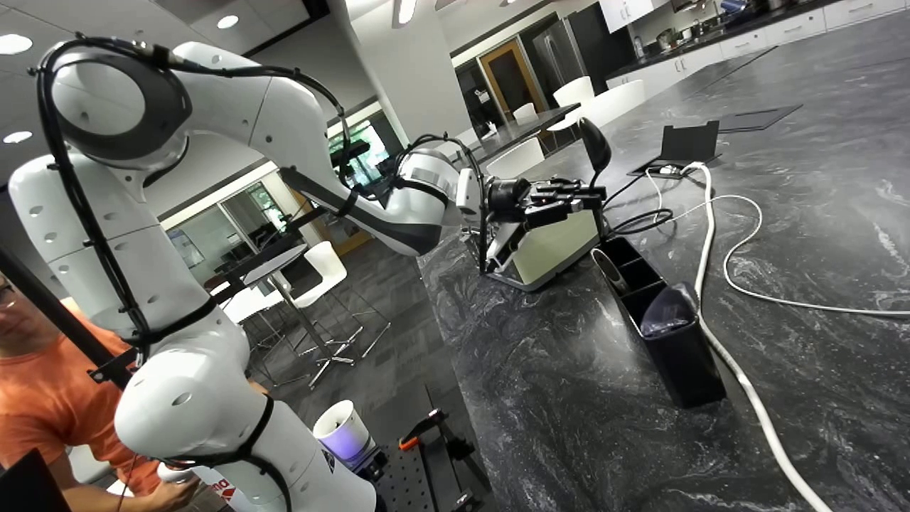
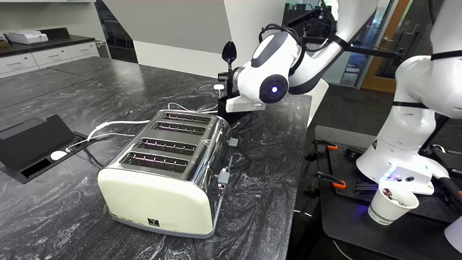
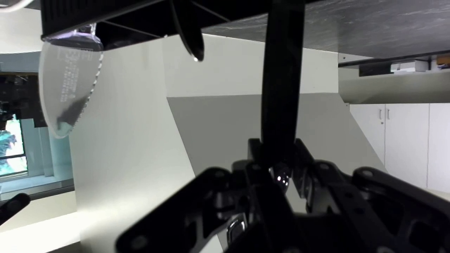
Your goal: Pick the black spoon on the counter and put it in the cutlery holder
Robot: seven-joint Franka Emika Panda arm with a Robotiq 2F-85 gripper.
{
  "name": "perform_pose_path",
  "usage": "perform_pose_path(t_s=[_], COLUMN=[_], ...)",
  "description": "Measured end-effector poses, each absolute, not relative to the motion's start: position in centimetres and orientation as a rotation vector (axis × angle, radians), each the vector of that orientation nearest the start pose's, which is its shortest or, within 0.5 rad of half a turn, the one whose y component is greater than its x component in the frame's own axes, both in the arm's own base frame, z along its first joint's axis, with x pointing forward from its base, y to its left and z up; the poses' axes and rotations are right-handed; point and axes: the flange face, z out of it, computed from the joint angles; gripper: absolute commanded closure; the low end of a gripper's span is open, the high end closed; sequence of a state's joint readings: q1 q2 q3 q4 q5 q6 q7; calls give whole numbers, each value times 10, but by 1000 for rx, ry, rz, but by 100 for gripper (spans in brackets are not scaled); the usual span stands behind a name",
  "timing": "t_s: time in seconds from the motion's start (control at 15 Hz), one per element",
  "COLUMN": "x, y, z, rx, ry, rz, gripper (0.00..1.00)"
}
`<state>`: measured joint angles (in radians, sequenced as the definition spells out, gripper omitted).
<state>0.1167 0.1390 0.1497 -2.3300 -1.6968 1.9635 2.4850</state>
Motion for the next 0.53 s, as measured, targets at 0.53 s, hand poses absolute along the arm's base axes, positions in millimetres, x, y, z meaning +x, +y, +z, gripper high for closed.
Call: perform_pose_path(t_s=[0.53], x=[506], y=[78], z=[265], rx=[1786], ry=[-987], rz=[1486], gripper=[94])
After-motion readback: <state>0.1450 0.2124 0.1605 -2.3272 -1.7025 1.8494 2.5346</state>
